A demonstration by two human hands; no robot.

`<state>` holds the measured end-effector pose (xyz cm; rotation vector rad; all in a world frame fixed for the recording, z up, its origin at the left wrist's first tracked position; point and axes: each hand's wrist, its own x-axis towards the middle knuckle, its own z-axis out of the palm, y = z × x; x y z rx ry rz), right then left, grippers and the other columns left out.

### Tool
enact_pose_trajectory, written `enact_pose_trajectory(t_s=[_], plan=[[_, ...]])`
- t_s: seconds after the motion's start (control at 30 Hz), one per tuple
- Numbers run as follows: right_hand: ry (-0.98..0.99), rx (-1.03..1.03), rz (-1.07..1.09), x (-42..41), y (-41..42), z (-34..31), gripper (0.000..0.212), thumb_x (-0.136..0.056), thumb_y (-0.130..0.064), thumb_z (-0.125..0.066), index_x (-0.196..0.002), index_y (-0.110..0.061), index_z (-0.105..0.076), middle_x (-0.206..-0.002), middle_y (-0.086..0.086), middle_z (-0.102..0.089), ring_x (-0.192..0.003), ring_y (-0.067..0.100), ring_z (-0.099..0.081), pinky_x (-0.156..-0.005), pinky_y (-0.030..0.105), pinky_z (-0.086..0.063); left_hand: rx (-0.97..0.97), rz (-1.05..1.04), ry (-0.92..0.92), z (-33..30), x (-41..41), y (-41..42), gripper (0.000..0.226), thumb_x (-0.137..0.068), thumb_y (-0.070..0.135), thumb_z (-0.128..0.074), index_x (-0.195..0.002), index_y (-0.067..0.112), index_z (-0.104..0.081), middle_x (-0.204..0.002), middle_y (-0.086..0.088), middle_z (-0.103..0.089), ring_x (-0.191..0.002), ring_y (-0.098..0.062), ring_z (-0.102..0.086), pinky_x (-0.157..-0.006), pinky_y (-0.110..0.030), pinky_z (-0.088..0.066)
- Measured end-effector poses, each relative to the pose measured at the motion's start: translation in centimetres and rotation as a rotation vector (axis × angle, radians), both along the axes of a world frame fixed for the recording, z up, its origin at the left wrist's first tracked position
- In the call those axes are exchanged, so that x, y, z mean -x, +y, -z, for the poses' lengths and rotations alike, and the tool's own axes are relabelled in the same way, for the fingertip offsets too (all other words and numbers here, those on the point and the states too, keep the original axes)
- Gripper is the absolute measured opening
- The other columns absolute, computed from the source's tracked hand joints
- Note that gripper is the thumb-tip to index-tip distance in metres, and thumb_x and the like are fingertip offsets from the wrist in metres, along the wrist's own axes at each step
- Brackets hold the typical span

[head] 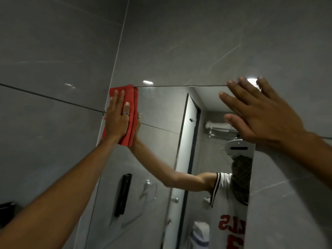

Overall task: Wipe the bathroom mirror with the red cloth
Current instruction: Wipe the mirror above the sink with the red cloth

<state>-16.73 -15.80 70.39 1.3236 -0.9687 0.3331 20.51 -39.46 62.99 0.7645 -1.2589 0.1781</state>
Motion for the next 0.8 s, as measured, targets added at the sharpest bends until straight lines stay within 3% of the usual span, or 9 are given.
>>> enact_pose_trajectory(t_s=[0.17,0.37,0.5,0.57,0.67,0.73,0.8], plan=[[0.039,0.026,-0.031,-0.2,0.2,0.5,0.072,-0.103,-0.056,-0.024,-0.161,-0.015,-0.036,-0.172,0.018,-0.025,-0.162,0.036,-0.017,-0.131,0.06,-0.014,0.046,-0.028,-0.082,7.3,0.7,-0.6,0.057,-0.11,0.054,-0.02,-0.164,0.038,-0.011,-0.174,0.014,-0.004,-0.161,-0.009,0.001,-0.132,-0.048,-0.002],[0.066,-0.009,-0.025,-0.5,0.3,3.0,0.075,-0.103,-0.058,-0.02,-0.165,-0.015,-0.023,-0.173,0.02,-0.018,-0.162,0.038,-0.011,-0.131,0.053,-0.005,0.099,-0.076,-0.385,19.2,1.0,1.6,0.059,-0.11,0.047,-0.022,-0.166,0.029,-0.01,-0.175,0.001,-0.006,-0.162,-0.029,-0.005,-0.131,-0.047,0.001],[0.145,-0.068,-0.011,-0.2,0.1,7.0,0.076,-0.104,-0.06,-0.016,-0.166,-0.015,-0.018,-0.174,0.02,-0.012,-0.163,0.038,-0.007,-0.131,0.06,-0.011,0.142,-0.102,-0.532,25.7,-0.7,2.3,0.06,-0.109,0.052,-0.02,-0.165,0.037,-0.006,-0.174,0.014,0.003,-0.161,-0.024,-0.005,-0.129,-0.054,-0.007],[0.189,-0.087,-0.018,0.1,-0.1,9.8,0.076,-0.105,-0.06,-0.019,-0.165,-0.014,-0.025,-0.174,0.02,-0.015,-0.163,0.039,-0.01,-0.13,0.062,-0.016,0.076,-0.096,-0.447,28.5,-0.9,2.4,0.06,-0.109,0.054,-0.02,-0.165,0.037,-0.005,-0.174,0.015,0.0,-0.158,-0.028,-0.012,-0.127,-0.059,-0.012],[0.231,-0.125,-0.031,0.8,-0.2,14.1,0.075,-0.105,-0.06,-0.027,-0.163,-0.012,-0.033,-0.171,0.022,-0.024,-0.161,0.041,-0.018,-0.128,0.063,-0.02,-0.075,-0.079,-0.247,32.1,-0.9,2.7,0.065,-0.109,0.046,-0.029,-0.163,0.012,-0.017,-0.168,-0.011,-0.019,-0.158,-0.023,-0.013,-0.126,-0.063,-0.016],[0.246,-0.133,-0.023,1.2,-0.2,15.9,0.075,-0.105,-0.059,-0.034,-0.163,-0.013,-0.032,-0.171,0.022,-0.026,-0.16,0.041,-0.021,-0.127,0.064,-0.022,-0.16,-0.062,-0.125,33.7,-0.7,3.0,0.064,-0.105,0.035,-0.033,-0.158,-0.002,-0.03,-0.165,-0.014,-0.021,-0.157,-0.026,-0.015,-0.126,-0.063,-0.017],[0.241,-0.125,-0.031,1.1,-0.2,16.5,0.076,-0.105,-0.061,-0.036,-0.165,-0.013,-0.028,-0.172,0.021,-0.023,-0.16,0.041,-0.021,-0.128,0.063,-0.022,-0.253,-0.05,-0.006,35.1,-0.3,3.5,0.065,-0.105,0.034,-0.03,-0.157,-0.005,-0.03,-0.167,-0.016,-0.019,-0.158,-0.033,-0.016,-0.129,-0.058,-0.013]])
